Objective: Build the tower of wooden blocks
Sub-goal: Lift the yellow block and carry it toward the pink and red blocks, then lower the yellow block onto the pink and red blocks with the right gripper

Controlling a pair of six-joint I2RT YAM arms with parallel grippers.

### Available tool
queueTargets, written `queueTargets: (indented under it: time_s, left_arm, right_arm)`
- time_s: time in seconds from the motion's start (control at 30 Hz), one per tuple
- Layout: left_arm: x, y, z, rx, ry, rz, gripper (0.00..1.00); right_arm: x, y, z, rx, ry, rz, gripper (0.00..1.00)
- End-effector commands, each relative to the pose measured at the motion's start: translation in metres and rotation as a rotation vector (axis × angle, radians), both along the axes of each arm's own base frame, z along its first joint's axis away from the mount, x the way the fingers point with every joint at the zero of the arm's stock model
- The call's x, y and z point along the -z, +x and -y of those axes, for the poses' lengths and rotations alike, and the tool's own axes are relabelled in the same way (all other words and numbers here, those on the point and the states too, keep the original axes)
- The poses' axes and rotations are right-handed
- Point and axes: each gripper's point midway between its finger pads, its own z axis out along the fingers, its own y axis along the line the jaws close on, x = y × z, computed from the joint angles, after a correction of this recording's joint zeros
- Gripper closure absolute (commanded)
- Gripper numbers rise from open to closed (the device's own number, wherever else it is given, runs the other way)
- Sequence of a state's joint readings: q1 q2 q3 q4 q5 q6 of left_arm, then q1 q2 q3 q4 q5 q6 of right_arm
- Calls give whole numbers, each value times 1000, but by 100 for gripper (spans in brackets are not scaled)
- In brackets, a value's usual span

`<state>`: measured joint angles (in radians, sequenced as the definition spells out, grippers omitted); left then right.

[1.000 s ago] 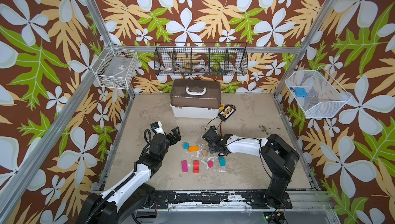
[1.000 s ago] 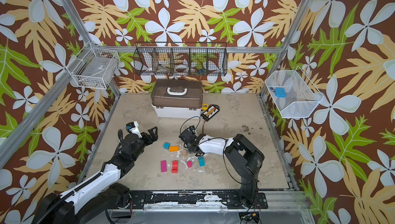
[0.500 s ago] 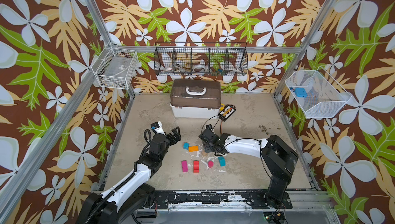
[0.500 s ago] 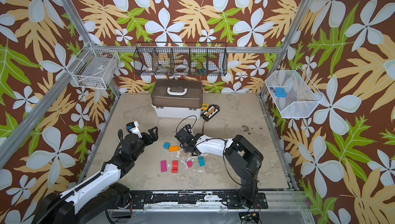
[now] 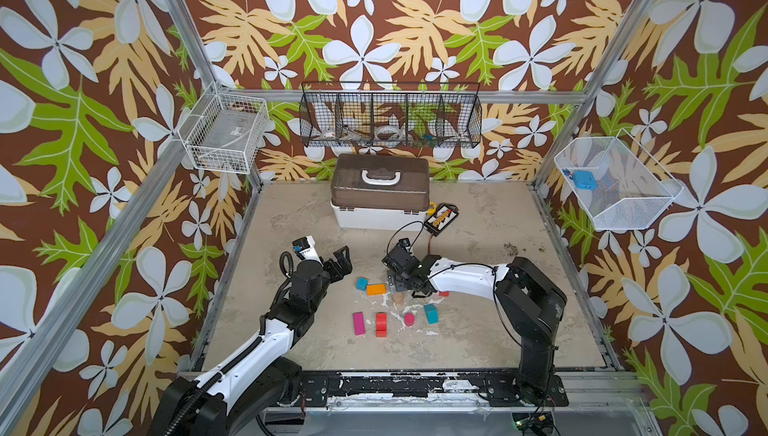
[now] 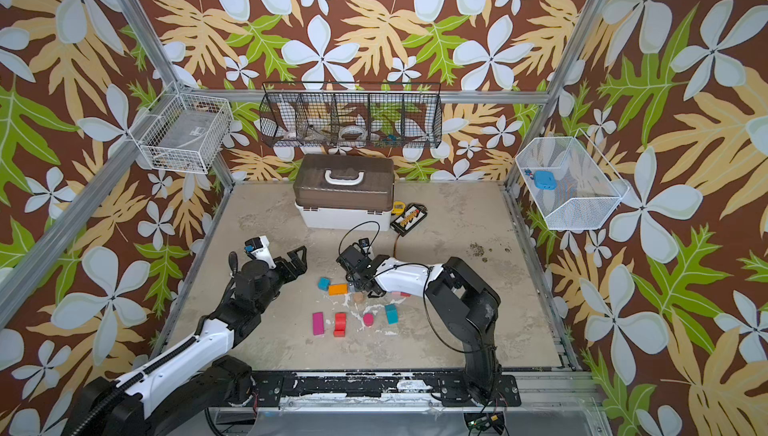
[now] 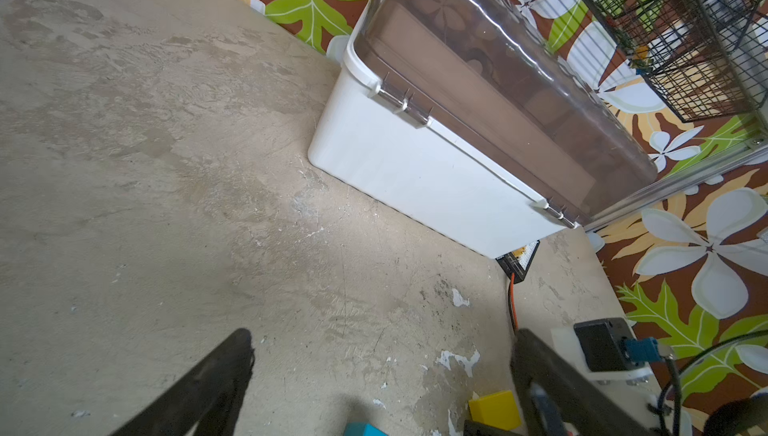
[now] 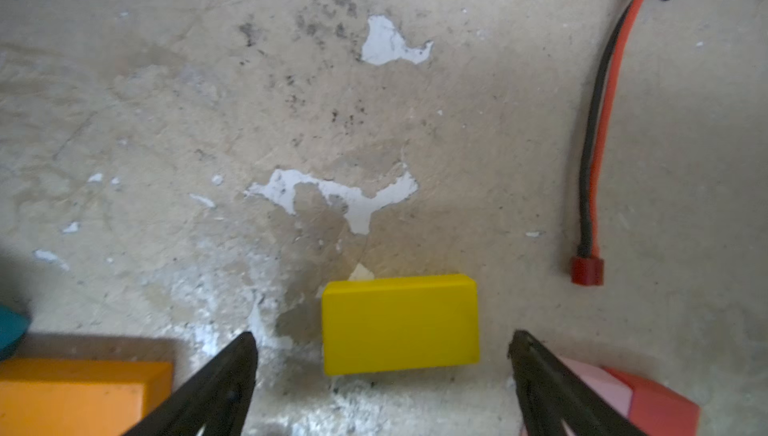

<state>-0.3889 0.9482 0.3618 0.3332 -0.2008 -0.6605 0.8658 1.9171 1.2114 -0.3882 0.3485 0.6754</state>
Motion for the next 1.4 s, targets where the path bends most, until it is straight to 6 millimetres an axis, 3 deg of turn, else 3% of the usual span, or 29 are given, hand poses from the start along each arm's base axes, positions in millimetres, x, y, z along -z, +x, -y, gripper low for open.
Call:
queueTargets:
  time_s: [0.0,0.23,0.8,0.93,1.07,1.37]
  left_arm:
    - [-5,2,1,-1,-16,16,2]
    - [-3,3,3,5,-15,9,2]
    - [-2,3,5,15,-26,8,2]
    - [0,3,6,20,-28,0,3]
    - [3,2,11,47,-39,-2,2]
    - [13,6,27,121,-55,-34,3]
  right_arm:
    - [5,4,4,-2,-8,-7,8]
    - [14,8,4,-14,-8,-24,20]
    - [10,2,8,2,10,-31,48]
    - [-6,1,16,30,22,3,52]
    - [-36,-2,26,68,67,60,56]
    - [-87,-22,72,171,146,202,60]
